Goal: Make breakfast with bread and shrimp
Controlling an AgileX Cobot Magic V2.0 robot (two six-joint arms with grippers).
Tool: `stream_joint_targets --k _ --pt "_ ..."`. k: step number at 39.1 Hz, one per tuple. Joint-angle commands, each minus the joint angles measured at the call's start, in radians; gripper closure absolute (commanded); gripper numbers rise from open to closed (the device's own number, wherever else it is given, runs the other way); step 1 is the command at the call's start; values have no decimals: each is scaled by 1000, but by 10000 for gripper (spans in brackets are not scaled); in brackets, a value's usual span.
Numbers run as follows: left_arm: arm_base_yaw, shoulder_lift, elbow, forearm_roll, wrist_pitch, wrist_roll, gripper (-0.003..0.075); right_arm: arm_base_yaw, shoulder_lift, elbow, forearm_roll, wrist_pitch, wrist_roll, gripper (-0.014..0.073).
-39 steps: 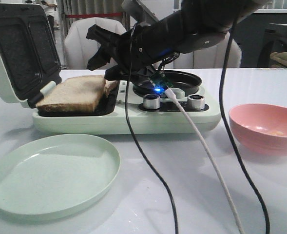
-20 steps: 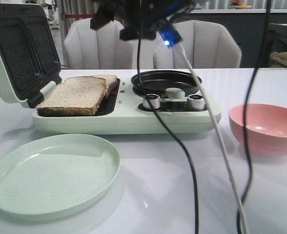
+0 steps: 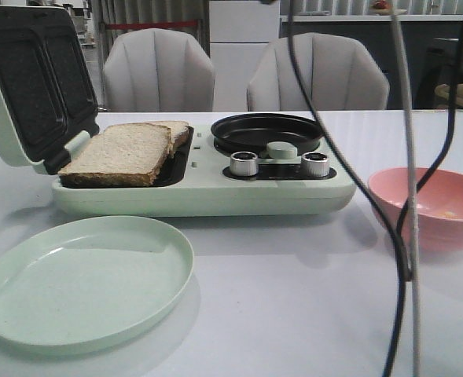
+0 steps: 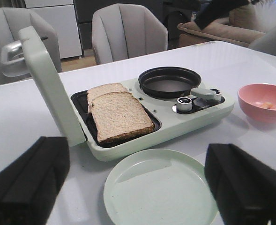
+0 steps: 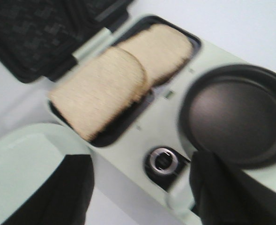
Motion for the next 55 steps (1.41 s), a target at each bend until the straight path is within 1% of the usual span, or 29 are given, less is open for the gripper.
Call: stream_joint_targets --k 1,5,8,19,31,40,47,51,55 --pt "0 9 -26 -17 -81 -5 81 -14 -84 -26 -286 19 249 54" --pt "0 9 -26 -17 -81 -5 81 -26 -125 7 -438 33 375 54" --pt "0 9 -26 -17 -81 -5 81 -35 -169 63 -471 17 419 54" --pt "0 9 -26 -17 -81 -5 81 -63 -421 377 -459 -83 420 54" --pt "0 9 -26 -17 -81 -5 81 -63 -809 708 -417 -301 420 54" --pt "0 9 -26 -17 -84 -5 81 -63 -1081 937 -410 -391 420 54" --pt "0 9 -26 -17 -90 -5 81 -63 -1286 1135 -352 -479 420 54" --pt "0 9 -26 -17 -90 -5 81 -63 -1401 1228 -352 -502 420 54" --pt "0 9 -26 -17 -90 -5 81 -63 -1481 1278 -354 -521 420 54"
